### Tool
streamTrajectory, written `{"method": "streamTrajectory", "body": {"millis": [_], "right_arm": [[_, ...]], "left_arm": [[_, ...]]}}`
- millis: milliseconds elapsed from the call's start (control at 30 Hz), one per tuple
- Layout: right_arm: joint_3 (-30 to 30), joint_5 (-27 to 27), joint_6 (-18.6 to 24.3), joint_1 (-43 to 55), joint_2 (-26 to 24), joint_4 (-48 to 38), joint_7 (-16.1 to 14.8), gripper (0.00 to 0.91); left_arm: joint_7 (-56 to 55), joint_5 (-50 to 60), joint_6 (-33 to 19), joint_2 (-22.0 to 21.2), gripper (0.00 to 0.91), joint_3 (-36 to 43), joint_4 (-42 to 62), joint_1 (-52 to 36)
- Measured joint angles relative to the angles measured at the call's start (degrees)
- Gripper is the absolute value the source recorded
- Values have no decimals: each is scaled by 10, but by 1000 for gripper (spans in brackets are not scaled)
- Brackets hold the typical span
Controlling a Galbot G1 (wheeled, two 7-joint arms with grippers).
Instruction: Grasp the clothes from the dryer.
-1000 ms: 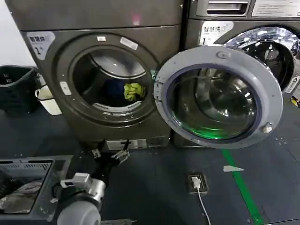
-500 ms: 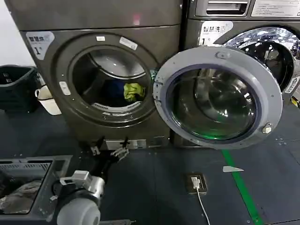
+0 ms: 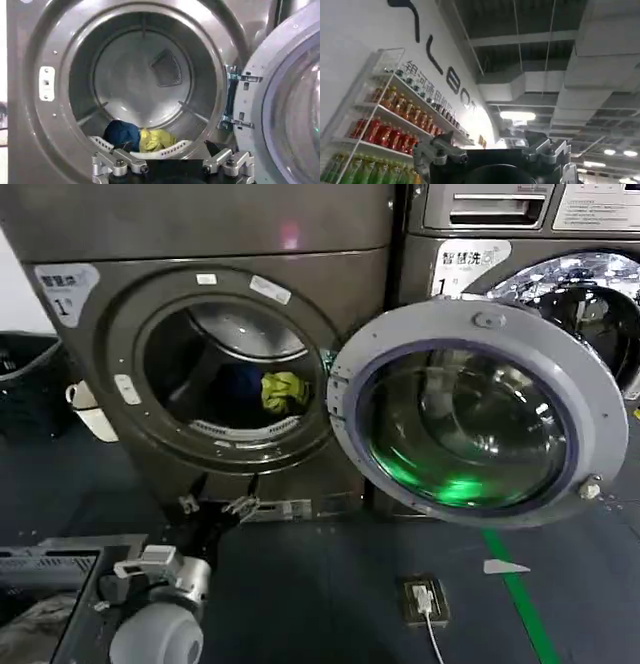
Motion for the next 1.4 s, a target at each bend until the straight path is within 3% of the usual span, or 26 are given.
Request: {"method": "streamTrajectory", "body": {"millis": [1400], "right_arm": [[4,0,8,-1,1,-4,-4,907]], "left_arm": [[1,-6,4,2,907,1,8,-16]]}}
